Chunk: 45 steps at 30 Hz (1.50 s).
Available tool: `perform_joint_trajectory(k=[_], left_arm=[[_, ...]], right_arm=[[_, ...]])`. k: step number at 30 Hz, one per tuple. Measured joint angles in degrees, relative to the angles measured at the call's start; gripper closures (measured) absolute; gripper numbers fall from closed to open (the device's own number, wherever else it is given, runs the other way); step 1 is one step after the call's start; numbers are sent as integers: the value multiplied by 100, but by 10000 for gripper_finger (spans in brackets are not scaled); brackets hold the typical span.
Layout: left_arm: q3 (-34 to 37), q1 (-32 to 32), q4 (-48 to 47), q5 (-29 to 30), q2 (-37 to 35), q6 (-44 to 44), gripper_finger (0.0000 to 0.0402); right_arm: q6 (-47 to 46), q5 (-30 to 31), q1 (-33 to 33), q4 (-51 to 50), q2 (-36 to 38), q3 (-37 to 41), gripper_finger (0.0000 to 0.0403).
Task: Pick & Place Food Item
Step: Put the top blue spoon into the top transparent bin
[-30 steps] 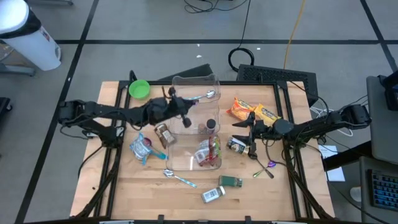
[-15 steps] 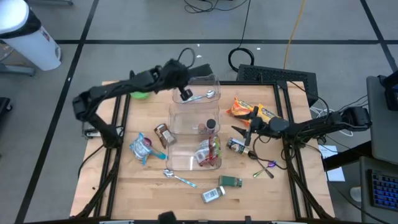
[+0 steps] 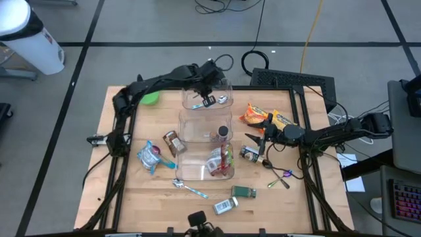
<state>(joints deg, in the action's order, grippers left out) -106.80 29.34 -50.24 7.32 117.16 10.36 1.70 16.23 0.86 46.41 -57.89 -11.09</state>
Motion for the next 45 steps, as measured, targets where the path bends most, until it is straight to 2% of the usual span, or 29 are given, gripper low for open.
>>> perform_joint_trajectory(k=[9, 18, 29, 45], left_arm=[[-528, 94, -611, -10, 518, -18, 397], [-527, 177, -895, -5, 611, -126, 397], [-527, -4, -660, 45, 790, 3, 399], [-527, -35, -938, -156, 1150, 168, 398]], right_arm=[[-95, 8, 9, 0, 0, 0, 203], [-196, 10, 9, 8, 0, 0, 207], [-262, 21, 30, 49, 2, 0, 206], [-256, 21, 31, 86, 2, 0, 210]])
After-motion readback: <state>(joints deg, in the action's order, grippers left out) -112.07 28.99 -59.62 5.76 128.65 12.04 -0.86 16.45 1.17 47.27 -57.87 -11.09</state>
